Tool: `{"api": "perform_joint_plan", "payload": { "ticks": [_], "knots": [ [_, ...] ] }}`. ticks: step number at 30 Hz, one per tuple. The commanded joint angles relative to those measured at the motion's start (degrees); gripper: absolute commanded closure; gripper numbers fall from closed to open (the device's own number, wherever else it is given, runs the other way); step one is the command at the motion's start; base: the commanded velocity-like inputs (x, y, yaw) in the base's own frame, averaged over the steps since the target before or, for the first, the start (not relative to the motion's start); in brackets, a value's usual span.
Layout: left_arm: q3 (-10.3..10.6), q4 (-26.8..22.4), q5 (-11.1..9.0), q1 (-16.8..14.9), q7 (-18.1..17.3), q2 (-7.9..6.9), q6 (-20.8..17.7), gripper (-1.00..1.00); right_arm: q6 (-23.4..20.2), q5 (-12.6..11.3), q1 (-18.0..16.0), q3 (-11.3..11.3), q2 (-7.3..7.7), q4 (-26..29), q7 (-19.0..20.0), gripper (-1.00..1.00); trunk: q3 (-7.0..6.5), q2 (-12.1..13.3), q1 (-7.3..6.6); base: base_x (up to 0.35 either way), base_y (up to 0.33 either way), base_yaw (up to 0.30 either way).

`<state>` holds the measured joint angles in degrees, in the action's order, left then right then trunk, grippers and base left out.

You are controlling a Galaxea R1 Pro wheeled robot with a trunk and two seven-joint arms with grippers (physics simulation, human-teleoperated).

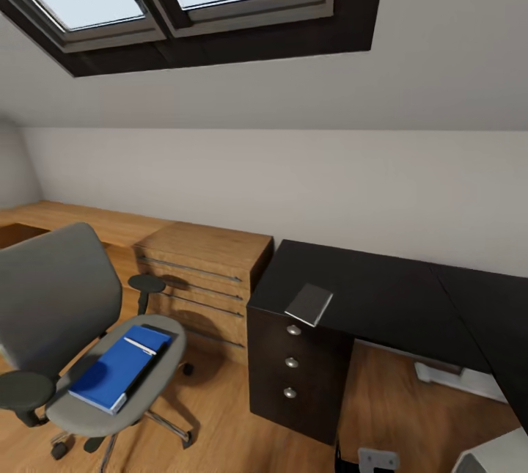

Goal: In the bedroom, organize the workspace by keeping the computer under the desk, ensuring the monitor is on the desk, placing the keyboard on the desk next to the monitor, placing the mouse on the desk next to the keyboard, moving the folder from the swivel chair onto the desk next to the mouse, stacking the notebook on top of the folder with the pen on top of the notebook, and positioning the swivel chair next to the desk.

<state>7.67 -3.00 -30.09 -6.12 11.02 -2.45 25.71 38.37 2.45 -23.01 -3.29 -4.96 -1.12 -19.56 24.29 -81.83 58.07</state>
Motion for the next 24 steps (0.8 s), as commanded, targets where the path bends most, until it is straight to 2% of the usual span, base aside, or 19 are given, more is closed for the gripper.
{"api": "perform_joint_plan", "payload": {
  "ticks": [1, 4, 5, 8, 17, 24],
  "knots": [
    [0.5, 0.5, -0.5, 0.0, 0.3, 0.0, 1.6, -1.0, 0.1, 0.4, 0.5, -0.5, 0.12, -0.1, -0.6, -1.0, 0.09, 0.0, 0.0, 0.0, 0.0, 0.26],
    [0.6, 1.1, -0.8, 0.0, 0.3, 0.04, 5.2, -1.0, 0.3, 0.6, 1.1, -0.5, 0.12, -0.1, -0.5, -1.0, 0.18, 0.0, 0.0, 0.0, 0.0, 0.26],
    [0.6, 1.5, -0.9, 0.0, 0.3, 0.07, 7.5, -1.0, 0.3, 0.6, 1.6, -0.8, -0.19, -0.2, -0.5, -1.0, 0.21, 0.0, 0.0, 0.0, 0.0, 0.26],
    [0.6, 1.7, -0.9, 0.0, 0.3, 0.07, 8.0, -1.0, 0.3, 0.6, 2.0, -0.9, -0.49, -0.2, -0.5, -1.0, 0.3, 0.0, 0.0, 0.047, 0.0, 0.26],
    [0.6, 1.7, -0.9, 0.0, -0.6, 0.16, 8.2, -1.0, -0.1, 0.6, 2.1, -0.9, -0.49, -0.2, -0.5, -1.0, 0.57, 0.0, 0.0, 0.246, 0.0, 0.26],
    [0.6, 1.7, -0.9, 0.0, -0.7, 0.26, 8.1, -1.0, -0.2, 0.6, 2.1, -0.9, -0.34, -0.2, -0.5, -1.0, 0.8, 0.0, 0.0, 0.032, 0.0, 0.26]
  ]
}}
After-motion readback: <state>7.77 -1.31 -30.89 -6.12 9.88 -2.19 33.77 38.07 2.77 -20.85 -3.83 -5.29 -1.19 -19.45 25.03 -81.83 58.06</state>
